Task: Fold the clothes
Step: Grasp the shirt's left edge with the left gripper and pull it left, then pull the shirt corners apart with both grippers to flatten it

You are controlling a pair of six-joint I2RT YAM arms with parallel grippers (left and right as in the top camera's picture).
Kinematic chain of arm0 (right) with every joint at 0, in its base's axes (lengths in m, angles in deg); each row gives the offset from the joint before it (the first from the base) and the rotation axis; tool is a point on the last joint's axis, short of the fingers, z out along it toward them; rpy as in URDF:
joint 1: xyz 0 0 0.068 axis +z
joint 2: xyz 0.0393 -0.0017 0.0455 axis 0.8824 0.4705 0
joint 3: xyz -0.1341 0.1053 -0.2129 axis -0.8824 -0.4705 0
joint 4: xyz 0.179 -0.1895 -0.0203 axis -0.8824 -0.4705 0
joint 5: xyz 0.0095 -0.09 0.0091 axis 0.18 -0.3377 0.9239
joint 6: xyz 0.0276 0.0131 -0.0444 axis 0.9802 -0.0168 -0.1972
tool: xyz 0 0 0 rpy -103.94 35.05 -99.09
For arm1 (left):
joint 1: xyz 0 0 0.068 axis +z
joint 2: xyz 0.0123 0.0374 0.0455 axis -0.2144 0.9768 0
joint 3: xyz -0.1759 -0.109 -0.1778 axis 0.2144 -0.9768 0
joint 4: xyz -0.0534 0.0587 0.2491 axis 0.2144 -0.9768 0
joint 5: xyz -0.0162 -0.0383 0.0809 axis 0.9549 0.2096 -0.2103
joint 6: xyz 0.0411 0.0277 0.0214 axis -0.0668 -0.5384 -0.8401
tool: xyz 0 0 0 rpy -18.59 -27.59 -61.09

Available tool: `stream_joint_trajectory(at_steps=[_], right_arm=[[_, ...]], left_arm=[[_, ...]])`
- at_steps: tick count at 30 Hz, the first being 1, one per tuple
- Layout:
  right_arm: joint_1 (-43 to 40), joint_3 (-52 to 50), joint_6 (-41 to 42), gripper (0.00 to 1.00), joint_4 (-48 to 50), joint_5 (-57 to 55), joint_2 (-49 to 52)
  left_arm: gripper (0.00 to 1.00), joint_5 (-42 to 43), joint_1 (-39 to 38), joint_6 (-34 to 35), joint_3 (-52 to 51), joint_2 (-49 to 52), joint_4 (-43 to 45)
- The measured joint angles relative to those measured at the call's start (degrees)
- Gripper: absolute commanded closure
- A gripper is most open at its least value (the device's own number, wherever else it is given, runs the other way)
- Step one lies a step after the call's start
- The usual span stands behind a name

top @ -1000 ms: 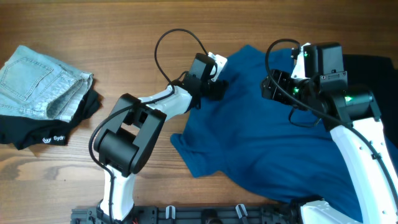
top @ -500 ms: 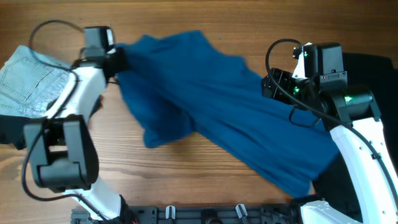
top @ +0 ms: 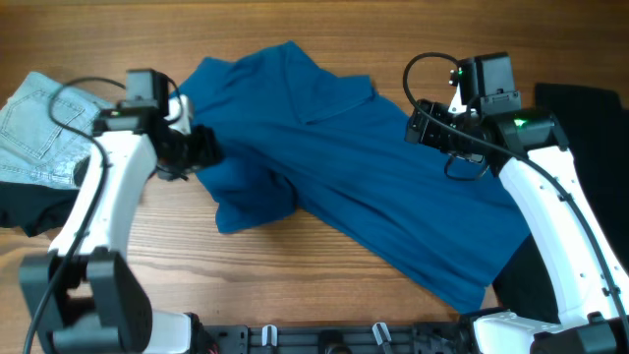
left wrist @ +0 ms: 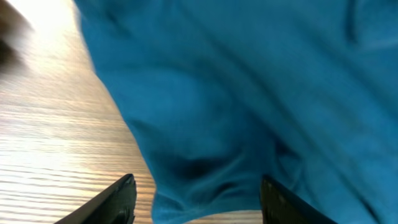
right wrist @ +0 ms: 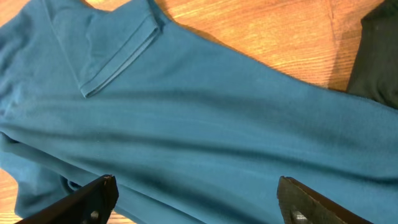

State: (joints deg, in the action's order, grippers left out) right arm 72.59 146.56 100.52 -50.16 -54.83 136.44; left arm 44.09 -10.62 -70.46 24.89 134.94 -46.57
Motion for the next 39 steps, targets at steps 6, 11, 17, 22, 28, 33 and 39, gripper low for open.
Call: stream_joint_trajectory(at_steps=[6, 11, 17, 22, 28, 33, 39], right_arm=[[0.0, 0.0, -0.02, 0.07, 0.7, -2.62, 0.0], [0.0, 0.0, -0.02, 0.07, 0.92, -5.16, 0.0], [0.0, 0.0, -0.02, 0.07, 1.53, -7.04, 0.0], [0.0, 0.0, -0.02, 0.15, 2.21, -7.23, 4.44], [0.0, 0.0, -1.38, 0.16, 9.16, -0.26, 14.43], [0.0, 0.0, -4.33, 0.12, 9.81, 3.15, 13.05], [0.0, 0.11, -4.37, 0.12, 6.95, 3.98, 7.98]], left_arm=[[0.63, -0.09, -4.13, 2.27, -7.39, 6.78, 2.84], [0.96, -3.89, -4.11, 4.87, -10.51, 8.85, 0.13], [0.96, -20.31, 14.64, 12.35, -10.69, 8.24, -10.21], [0.78, -17.73, 34.67, 12.72, -10.78, 0.39, -10.1], [0.29, -6.29, 37.03, 8.44, -10.67, -4.66, -9.68], [0.02, 6.27, 25.2, 1.7, -5.18, -10.62, -6.56], [0.0, 16.41, 1.4, -0.46, -1.2, -15.87, 19.5]])
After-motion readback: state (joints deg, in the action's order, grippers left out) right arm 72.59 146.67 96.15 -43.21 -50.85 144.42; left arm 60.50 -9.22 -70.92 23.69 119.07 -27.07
